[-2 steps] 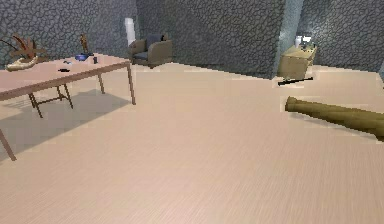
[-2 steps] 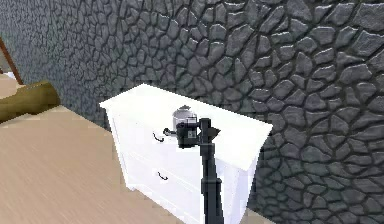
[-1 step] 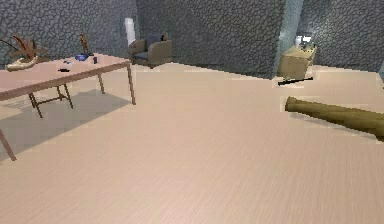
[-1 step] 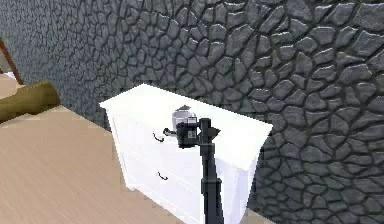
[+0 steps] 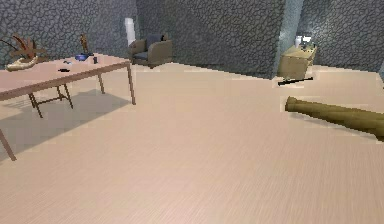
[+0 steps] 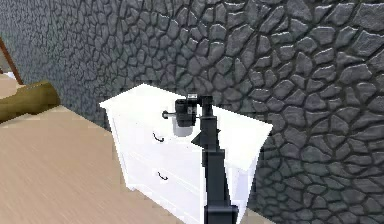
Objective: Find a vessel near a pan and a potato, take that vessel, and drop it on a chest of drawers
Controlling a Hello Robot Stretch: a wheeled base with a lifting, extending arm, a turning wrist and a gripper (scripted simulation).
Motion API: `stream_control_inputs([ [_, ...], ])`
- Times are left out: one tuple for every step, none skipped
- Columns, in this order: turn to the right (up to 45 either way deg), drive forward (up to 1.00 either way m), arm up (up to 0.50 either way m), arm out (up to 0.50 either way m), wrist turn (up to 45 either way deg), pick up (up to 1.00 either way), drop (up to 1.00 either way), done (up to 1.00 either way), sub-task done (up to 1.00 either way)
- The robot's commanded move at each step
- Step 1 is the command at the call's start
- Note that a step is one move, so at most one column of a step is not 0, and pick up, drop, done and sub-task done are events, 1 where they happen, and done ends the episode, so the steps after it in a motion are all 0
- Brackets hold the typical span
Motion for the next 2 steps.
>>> stream_control_inputs([
  [0.0, 0.00, 0.00, -0.08, 0.0, 0.00, 0.00, 0.00, 0.00],
  [0.0, 0.00, 0.00, 0.00, 0.0, 0.00, 0.00, 1.00, 0.00],
])
